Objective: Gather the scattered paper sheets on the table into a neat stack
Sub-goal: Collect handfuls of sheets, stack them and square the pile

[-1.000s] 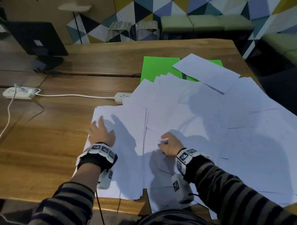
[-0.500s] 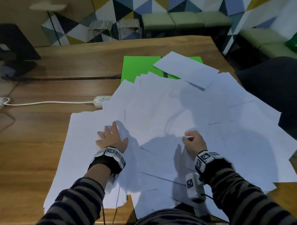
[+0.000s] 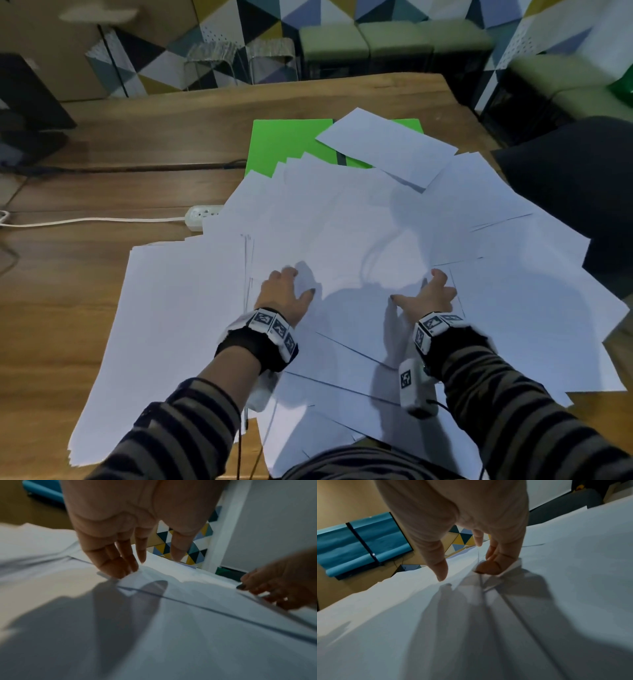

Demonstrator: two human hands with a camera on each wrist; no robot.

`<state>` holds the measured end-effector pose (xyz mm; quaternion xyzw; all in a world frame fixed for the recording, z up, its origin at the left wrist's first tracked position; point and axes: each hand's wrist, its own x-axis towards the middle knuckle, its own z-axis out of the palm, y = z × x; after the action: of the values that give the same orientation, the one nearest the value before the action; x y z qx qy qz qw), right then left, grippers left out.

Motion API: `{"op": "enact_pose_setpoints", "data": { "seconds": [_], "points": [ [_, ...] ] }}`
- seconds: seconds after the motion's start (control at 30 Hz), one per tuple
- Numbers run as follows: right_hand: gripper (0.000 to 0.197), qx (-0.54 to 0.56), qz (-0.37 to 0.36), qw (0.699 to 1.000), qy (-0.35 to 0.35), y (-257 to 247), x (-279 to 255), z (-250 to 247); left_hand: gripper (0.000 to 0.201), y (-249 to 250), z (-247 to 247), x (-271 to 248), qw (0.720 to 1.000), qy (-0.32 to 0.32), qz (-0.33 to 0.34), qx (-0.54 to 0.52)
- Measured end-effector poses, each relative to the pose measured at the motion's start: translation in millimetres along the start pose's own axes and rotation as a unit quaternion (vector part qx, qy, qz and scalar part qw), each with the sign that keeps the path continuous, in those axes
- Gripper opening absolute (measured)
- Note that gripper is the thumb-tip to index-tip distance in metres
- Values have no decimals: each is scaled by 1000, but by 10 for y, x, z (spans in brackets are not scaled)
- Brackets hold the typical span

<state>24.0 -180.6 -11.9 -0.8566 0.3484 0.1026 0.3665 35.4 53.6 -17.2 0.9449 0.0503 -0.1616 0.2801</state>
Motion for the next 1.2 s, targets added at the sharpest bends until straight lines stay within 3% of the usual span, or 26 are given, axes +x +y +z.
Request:
{"op": "enact_pose_setpoints", "data": {
  "seconds": [0.1,0.2,0.33,0.53,0.63,0.7,0.87,0.93,1.0,1.13,1.17,1.2],
  "points": [
    [81,44,-12,999,-27,50,55,-55,61,135,42,27,998,-38,-54,-21],
    [60,68,-13,997,-42,143,147,-84,53,143,49,20,993,-51,-95,-52],
    [35,52,-58,993,-94,269,206,-152,44,90,32,-9,988,-1,-132,-86],
    [6,36,-113,992,-37,377,204,-303,55,49,54,-36,987,50,-130,-81],
    [10,103,-135,985,-16,398,189,-380,64,46,52,-48,984,90,-134,-79],
    [15,165,-142,976,-14,418,179,-437,67,34,35,-56,971,112,-155,-141],
    [29,302,-143,942,-41,485,160,-499,72,93,5,-49,939,156,-216,-216],
    [33,336,-136,931,-55,516,196,-493,70,79,-23,-9,935,158,-203,-244],
    [37,368,-123,918,-83,539,233,-489,67,52,-77,40,913,139,-169,-344],
    [33,367,-80,920,-116,641,293,-429,67,28,-196,66,802,129,-179,-556],
    [31,353,-69,926,-113,673,297,-408,68,27,-216,52,788,127,-178,-576],
    [30,329,-63,936,-107,703,306,-383,66,23,-233,37,792,122,-171,-574]
  ]
}}
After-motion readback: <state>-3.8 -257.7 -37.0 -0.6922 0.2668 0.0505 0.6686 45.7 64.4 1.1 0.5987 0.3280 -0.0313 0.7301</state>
